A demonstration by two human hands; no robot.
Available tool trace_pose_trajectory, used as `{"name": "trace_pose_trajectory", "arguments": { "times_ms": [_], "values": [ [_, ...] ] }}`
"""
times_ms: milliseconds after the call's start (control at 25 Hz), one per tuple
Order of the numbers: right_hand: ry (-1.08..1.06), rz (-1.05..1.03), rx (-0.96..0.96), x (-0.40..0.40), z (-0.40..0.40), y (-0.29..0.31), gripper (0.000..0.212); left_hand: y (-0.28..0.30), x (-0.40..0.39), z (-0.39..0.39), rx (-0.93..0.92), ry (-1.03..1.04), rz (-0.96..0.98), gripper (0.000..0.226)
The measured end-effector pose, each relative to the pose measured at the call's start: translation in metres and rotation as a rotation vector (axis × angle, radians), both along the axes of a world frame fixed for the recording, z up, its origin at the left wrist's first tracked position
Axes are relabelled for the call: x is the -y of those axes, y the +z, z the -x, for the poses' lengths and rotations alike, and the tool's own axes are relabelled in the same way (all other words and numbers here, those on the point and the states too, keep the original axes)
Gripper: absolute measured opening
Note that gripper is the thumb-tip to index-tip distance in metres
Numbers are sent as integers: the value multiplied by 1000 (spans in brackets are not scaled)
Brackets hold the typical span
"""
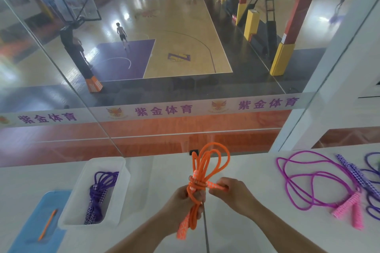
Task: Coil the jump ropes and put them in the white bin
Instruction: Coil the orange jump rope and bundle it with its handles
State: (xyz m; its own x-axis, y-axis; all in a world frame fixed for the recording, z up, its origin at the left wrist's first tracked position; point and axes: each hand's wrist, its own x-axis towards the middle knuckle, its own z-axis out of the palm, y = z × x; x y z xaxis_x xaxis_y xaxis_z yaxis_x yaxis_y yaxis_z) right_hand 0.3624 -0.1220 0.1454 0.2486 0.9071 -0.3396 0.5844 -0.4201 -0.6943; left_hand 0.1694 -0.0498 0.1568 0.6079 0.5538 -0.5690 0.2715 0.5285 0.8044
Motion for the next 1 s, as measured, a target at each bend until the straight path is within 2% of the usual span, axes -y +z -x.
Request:
{"name": "trace_pose_trajectory", "arguments": {
  "times_ms": [160, 240, 320, 400, 440, 480, 560, 640, 680, 720, 760, 800, 880, 920, 960, 1000],
  "values": [
    [60, 86, 71, 1, 3, 3, 25, -13, 2, 3, 8, 49, 13, 26],
    [97, 83, 83, 4, -6, 0, 25, -10, -5, 3, -80, -55, -56, 15],
    [178, 76, 163, 3, -23, -5, 25, -3, -16, 11, -167, -384, -116, 18],
    [305, 40, 341, 0, -48, -4, 24, 0, -32, 25, -365, -748, -215, 18],
    [352, 6, 420, -1, -58, -3, 24, -6, -41, 31, -468, -820, -265, 16],
    [371, -31, 484, -3, -64, -1, 26, -11, -48, 36, -537, -792, -304, 17],
    [328, -48, 533, -3, -68, -7, 29, -22, -60, 42, -515, -431, -227, 14],
    [210, 42, 418, 5, -62, -22, 28, -29, -69, 42, -291, -87, -70, 7],
    [163, 92, 357, 8, -61, -31, 27, -25, -72, 42, -186, -33, 45, 8],
    [129, 124, 319, 12, -61, -38, 28, -18, -71, 45, -118, -71, 193, 12],
    [105, 139, 296, 13, -64, -42, 29, -8, -68, 48, -114, -205, 336, 17],
    [88, 146, 298, 14, -68, -45, 30, -1, -65, 51, -196, -443, 376, 22],
    [89, 151, 349, 13, -78, -47, 30, -2, -65, 53, -480, -955, 124, 21],
    [97, 151, 387, 11, -82, -48, 30, -9, -67, 52, -654, -1052, -89, 20],
    [97, 160, 414, 11, -85, -49, 30, -17, -68, 50, -794, -1010, -318, 22],
    [93, 172, 430, 12, -87, -53, 30, -25, -73, 50, -877, -821, -460, 24]
  ]
}}
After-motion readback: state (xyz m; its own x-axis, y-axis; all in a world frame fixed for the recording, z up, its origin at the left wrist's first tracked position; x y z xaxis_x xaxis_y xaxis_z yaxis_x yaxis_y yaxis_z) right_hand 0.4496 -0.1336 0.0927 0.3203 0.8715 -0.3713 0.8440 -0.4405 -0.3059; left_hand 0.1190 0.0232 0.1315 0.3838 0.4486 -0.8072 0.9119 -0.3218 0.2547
